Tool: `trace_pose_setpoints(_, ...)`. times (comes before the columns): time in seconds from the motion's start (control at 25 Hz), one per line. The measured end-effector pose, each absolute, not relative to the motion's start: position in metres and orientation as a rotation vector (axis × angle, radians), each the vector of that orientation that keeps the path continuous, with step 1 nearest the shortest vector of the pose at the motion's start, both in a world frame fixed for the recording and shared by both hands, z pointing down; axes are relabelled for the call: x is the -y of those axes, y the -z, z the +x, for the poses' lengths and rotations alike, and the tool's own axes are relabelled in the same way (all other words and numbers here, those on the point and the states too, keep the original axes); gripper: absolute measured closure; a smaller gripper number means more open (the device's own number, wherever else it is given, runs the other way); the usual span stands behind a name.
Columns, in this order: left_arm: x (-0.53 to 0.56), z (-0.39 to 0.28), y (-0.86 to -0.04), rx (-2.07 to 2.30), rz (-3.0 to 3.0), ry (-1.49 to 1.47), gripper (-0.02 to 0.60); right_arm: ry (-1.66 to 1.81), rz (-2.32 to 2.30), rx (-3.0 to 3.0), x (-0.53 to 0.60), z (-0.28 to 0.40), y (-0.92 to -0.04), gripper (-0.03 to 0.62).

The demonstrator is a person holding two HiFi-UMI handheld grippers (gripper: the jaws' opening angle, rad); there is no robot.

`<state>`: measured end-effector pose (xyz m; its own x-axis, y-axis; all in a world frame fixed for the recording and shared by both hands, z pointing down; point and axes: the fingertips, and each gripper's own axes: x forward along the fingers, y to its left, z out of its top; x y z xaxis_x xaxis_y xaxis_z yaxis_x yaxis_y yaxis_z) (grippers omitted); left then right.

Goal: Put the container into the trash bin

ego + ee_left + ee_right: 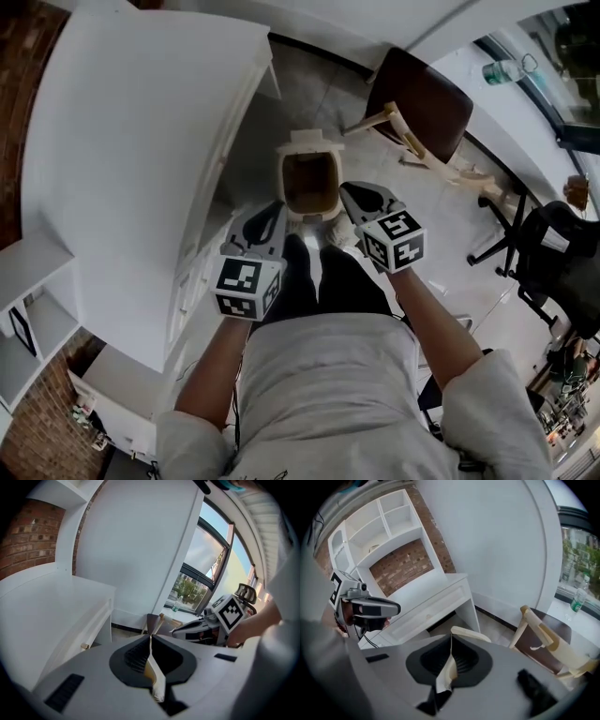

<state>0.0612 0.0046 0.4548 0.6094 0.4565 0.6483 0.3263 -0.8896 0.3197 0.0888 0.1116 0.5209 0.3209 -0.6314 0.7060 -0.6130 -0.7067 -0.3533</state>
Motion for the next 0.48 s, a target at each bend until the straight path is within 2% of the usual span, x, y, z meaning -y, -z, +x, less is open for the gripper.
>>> trace_pose_setpoints(0.48,-0.028,0.075,-0.389,-0.722,2.707,-1.05,0.555,1.192,-2.539,-1.261,-0.128,0.092,-0.41,0.565)
